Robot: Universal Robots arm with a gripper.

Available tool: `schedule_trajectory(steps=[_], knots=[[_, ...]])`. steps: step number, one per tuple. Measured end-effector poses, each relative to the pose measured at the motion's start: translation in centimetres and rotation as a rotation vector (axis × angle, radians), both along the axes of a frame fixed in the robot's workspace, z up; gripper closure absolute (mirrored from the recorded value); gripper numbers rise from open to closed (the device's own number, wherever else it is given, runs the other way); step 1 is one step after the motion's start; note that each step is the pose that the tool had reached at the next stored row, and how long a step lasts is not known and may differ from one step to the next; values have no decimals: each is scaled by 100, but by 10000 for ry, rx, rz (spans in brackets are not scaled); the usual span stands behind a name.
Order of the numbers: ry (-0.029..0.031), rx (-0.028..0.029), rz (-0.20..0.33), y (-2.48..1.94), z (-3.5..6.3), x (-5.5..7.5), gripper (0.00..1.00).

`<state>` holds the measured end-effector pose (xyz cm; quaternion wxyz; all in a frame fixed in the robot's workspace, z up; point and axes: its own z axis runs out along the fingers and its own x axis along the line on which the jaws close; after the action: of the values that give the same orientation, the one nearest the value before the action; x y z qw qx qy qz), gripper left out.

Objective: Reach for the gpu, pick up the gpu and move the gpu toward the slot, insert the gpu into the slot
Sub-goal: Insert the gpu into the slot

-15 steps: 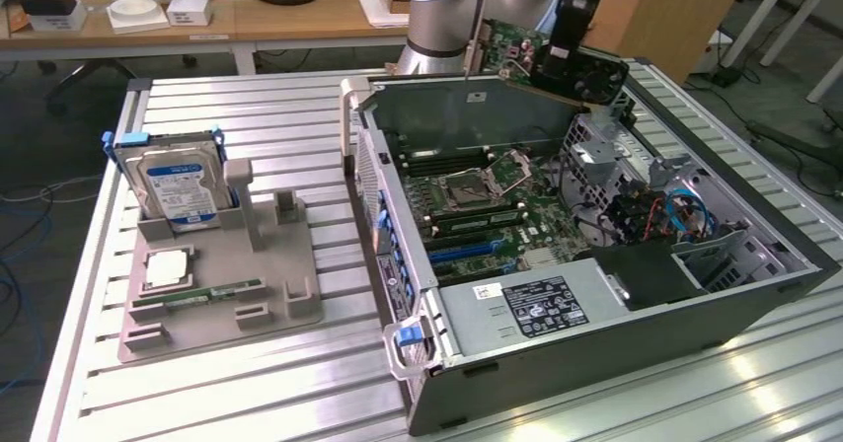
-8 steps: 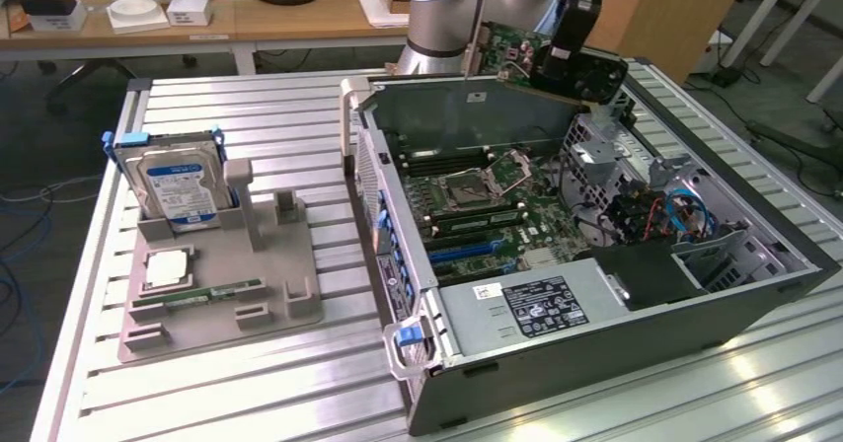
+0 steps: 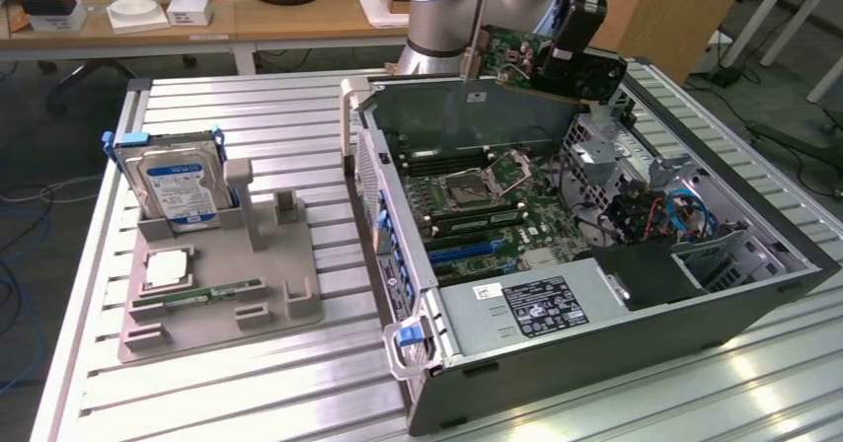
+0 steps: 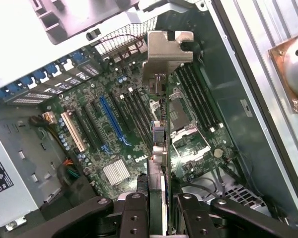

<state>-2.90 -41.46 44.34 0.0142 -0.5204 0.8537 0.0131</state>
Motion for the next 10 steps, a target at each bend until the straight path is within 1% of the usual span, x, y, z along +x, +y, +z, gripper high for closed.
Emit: schedule_trajectory(steps=[10], knots=[[2, -4, 1193, -2, -3, 0, 73]])
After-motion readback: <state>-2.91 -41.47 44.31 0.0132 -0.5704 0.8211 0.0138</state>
